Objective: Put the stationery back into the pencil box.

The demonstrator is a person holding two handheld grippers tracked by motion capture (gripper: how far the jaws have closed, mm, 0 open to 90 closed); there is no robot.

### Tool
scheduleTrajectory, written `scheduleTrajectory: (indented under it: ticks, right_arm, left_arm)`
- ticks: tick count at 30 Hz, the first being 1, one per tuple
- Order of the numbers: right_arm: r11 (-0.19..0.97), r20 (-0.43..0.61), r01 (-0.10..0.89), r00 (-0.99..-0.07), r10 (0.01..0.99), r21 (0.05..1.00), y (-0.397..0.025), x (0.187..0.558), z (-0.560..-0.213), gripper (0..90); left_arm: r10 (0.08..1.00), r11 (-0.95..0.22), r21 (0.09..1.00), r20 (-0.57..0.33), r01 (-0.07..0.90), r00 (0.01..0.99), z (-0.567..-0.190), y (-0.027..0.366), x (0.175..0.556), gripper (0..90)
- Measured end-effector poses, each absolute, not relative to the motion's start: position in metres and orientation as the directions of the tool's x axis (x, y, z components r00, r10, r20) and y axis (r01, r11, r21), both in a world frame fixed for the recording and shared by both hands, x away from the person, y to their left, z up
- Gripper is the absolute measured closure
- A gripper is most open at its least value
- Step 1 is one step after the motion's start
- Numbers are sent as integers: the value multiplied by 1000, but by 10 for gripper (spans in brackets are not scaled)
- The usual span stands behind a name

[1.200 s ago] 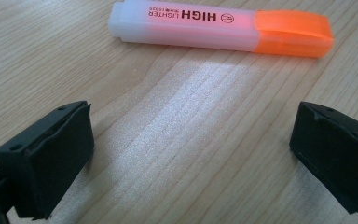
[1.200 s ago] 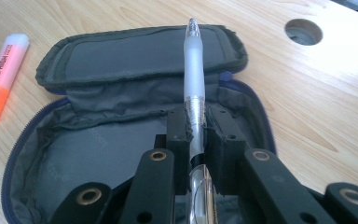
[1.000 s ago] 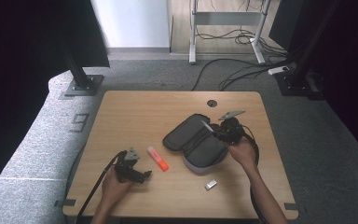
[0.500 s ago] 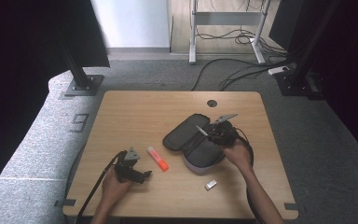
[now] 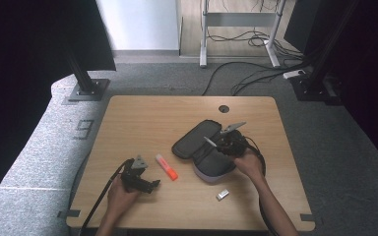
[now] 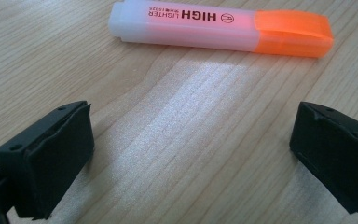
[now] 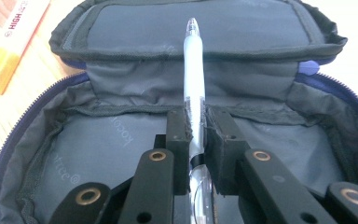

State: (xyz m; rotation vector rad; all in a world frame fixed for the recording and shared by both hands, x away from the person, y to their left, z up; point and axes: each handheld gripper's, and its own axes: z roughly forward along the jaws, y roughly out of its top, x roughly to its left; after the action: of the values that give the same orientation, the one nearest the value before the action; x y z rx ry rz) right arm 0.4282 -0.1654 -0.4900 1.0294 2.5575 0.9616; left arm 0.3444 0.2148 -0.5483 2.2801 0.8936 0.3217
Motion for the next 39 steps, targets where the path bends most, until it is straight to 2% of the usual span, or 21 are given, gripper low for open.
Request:
scheduleTrajectory:
  ticks: [14,17,21,23,26,33,36,37,39]
  right_arm:
    - [568,50,535,-754,655,625,-163,427,-498,775]
    - [584,42,537,-757,652,608,-163,427,-501,705]
    - [596,33,540,-757,653,594,-166,426,-504,696]
    - [597,33,542,-756,654,591,-166,426,-504,697]
    - [611,17,534,-761,649,584,-169,424,-503,772]
    - [664,-31,482,-796,604,571,-169,425,-499,776]
    - [678,-22,469,-813,581,566,-168,425,-499,774]
    - [684,-17,468,-818,574,559,-168,426,-499,771]
    - [686,-19,473,-816,577,553,-167,426,-500,708]
  left_arm:
    - [676,-550,658,-11,514,737,-548,215,344,0]
    - [676,-550,658,-10,514,737,-548,215,344,0]
    - [676,-550,658,-10,514,737,-548,215,344,0]
    - [676,-550,658,-10,514,736,-548,215,344,0]
    - [676,-550,658,-11,514,737,-548,215,344,0]
    - [677,-549,659,-11,514,736,-548,215,344,0]
    - [677,-549,658,-11,514,736,-548,215,344,0]
    - [677,-549,658,-11,514,736,-548,215,344,0]
    - [677,-549,659,-11,514,736,-548,215,344,0]
